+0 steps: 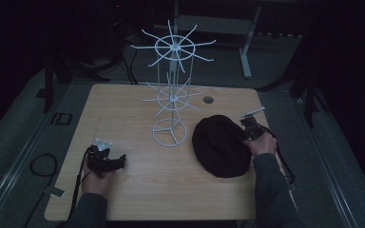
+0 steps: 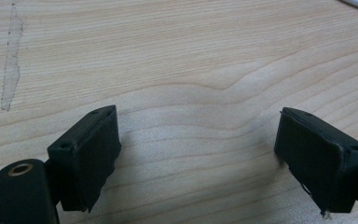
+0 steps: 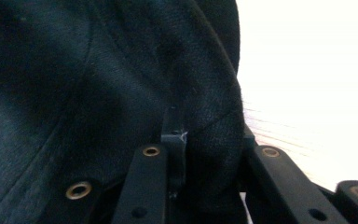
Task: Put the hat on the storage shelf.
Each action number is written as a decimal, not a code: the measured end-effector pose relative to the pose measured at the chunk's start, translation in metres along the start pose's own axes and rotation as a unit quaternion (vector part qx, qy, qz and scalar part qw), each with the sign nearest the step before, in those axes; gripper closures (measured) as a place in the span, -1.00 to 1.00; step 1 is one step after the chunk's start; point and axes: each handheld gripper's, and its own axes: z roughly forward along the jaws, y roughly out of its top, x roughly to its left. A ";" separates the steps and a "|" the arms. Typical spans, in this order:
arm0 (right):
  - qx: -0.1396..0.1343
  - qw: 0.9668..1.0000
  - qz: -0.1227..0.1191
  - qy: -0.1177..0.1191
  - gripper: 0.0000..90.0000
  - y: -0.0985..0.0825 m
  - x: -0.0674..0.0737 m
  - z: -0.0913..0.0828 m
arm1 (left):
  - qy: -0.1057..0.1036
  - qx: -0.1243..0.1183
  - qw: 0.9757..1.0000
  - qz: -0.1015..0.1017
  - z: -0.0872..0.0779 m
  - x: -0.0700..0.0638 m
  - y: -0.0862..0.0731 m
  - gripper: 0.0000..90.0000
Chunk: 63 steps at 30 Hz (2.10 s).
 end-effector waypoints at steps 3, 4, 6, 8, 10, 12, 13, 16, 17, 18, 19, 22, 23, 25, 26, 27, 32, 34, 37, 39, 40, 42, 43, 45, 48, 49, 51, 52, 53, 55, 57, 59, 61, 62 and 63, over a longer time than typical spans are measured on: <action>-0.007 0.999 0.023 0.021 0.71 0.000 -0.004 -0.003 | 0.000 0.000 1.000 0.000 0.000 0.000 0.000 -0.68; -0.011 0.999 0.035 0.028 0.72 -0.001 -0.005 -0.004 | 0.000 0.000 1.000 0.000 0.000 0.000 0.000 -0.68; -0.017 0.998 0.050 0.038 0.72 -0.002 -0.008 -0.004 | 0.000 0.000 1.000 0.000 0.000 0.000 0.000 -0.68; -0.022 0.997 0.061 0.049 0.73 -0.004 -0.011 -0.005 | 0.000 0.000 1.000 0.000 0.000 0.000 0.000 -0.68; -0.026 0.995 0.074 0.057 0.74 -0.005 -0.014 -0.006 | 0.000 0.000 1.000 0.000 0.000 0.000 0.000 -0.68; -0.029 0.994 0.085 0.061 0.74 -0.007 -0.017 -0.008 | 0.000 0.000 1.000 0.000 0.000 0.000 0.000 -0.68; -0.032 0.993 0.089 0.065 0.74 -0.008 -0.019 -0.008 | 0.000 0.000 1.000 0.000 0.000 0.000 0.000 -0.68; -0.039 0.992 0.097 0.070 0.74 -0.010 -0.023 -0.011 | 0.000 0.000 1.000 0.000 0.000 0.000 0.000 -0.68; -0.040 0.991 0.101 0.072 0.74 -0.010 -0.024 -0.013 | 0.000 0.000 1.000 0.000 0.000 0.000 0.000 -0.68; -0.043 0.991 0.102 0.074 0.74 -0.010 -0.024 -0.014 | 0.000 0.000 1.000 0.000 0.000 0.000 0.000 -0.68; -0.044 0.991 0.103 0.076 0.74 -0.010 -0.025 -0.015 | 0.000 0.000 1.000 0.000 0.000 0.000 0.000 -0.68; -0.053 0.989 0.105 0.085 0.74 -0.008 -0.026 -0.020 | 0.000 0.000 1.000 0.000 0.000 0.000 0.000 -0.68; -0.056 0.989 0.107 0.090 0.74 -0.008 -0.026 -0.022 | 0.000 0.000 1.000 -0.001 0.000 0.000 0.000 -0.68; -0.063 0.987 0.111 0.100 0.74 -0.007 -0.027 -0.024 | 0.000 0.000 1.000 -0.001 0.000 0.000 0.000 -0.68; -0.064 0.986 0.114 0.104 0.74 -0.006 -0.027 -0.026 | 0.000 0.000 1.000 -0.001 0.000 0.000 0.000 -0.68; -0.067 0.985 0.116 0.108 0.74 -0.006 -0.028 -0.027 | 0.000 0.000 1.000 -0.001 0.000 0.000 0.000 -0.68; -0.082 0.980 0.129 0.129 0.73 -0.005 -0.032 -0.033 | 0.000 0.000 1.000 -0.001 0.000 0.000 0.000 -0.68; -0.085 0.979 0.133 0.131 0.73 -0.005 -0.033 -0.034 | 0.000 0.000 1.000 -0.001 0.000 0.000 0.000 -0.68; -0.097 0.975 0.144 0.142 0.73 -0.005 -0.037 -0.037 | 0.000 0.000 1.000 -0.001 0.000 0.000 0.000 -0.68; -0.102 0.973 0.148 0.147 0.73 -0.005 -0.039 -0.039 | 0.000 0.000 1.000 -0.001 0.000 0.000 0.000 -0.68; -0.104 0.972 0.150 0.150 0.73 -0.004 -0.040 -0.040 | 0.000 0.000 1.000 0.000 0.000 0.000 0.000 -0.68; -0.108 0.970 0.153 0.154 0.73 -0.004 -0.041 -0.042 | 0.000 0.000 1.000 -0.001 0.000 0.000 0.000 -0.68; -0.110 0.969 0.155 0.156 0.73 -0.004 -0.041 -0.043 | 0.000 0.000 1.000 -0.001 0.000 0.000 0.000 -0.68; -0.112 0.968 0.158 0.159 0.73 -0.003 -0.042 -0.045 | 0.000 0.000 1.000 -0.001 0.000 0.000 0.000 -0.68; -0.115 0.966 0.164 0.161 0.73 -0.001 -0.044 -0.048 | 0.000 0.000 1.000 -0.001 0.000 0.000 0.000 -0.68; -0.116 0.966 0.167 0.161 0.73 -0.001 -0.044 -0.049 | 0.000 0.000 1.000 -0.001 0.000 0.000 0.000 -0.68; -0.120 0.964 0.170 0.163 0.73 0.001 -0.045 -0.051 | 0.000 0.000 1.000 -0.001 0.000 0.000 0.000 -0.68; -0.121 0.963 0.172 0.166 0.73 0.002 -0.045 -0.053 | 0.000 0.000 1.000 -0.001 0.000 0.000 0.000 -0.68; -0.123 0.962 0.173 0.169 0.73 0.002 -0.045 -0.054 | 0.000 0.000 1.000 0.000 0.000 0.000 0.000 -0.68; -0.129 0.960 0.175 0.175 0.73 0.004 -0.046 -0.057 | 0.000 0.000 1.000 0.000 0.000 0.000 0.000 -0.68; -0.134 0.959 0.177 0.177 0.73 0.005 -0.048 -0.060 | 0.000 0.000 1.000 -0.001 0.000 0.000 0.000 -0.68; -0.139 0.957 0.181 0.178 0.73 0.006 -0.049 -0.064 | 0.000 0.000 1.000 -0.001 0.000 0.000 0.000 -0.68; -0.143 0.956 0.184 0.180 0.73 0.007 -0.051 -0.067 | 0.000 0.000 1.000 -0.001 0.000 0.000 0.000 -0.68; -0.146 0.955 0.186 0.180 0.73 0.007 -0.052 -0.069 | 0.000 0.000 1.000 -0.001 0.000 0.000 0.000 -0.68; -0.147 0.954 0.188 0.181 0.73 0.008 -0.053 -0.071 | 0.000 0.000 1.000 -0.001 0.000 0.000 0.000 -0.68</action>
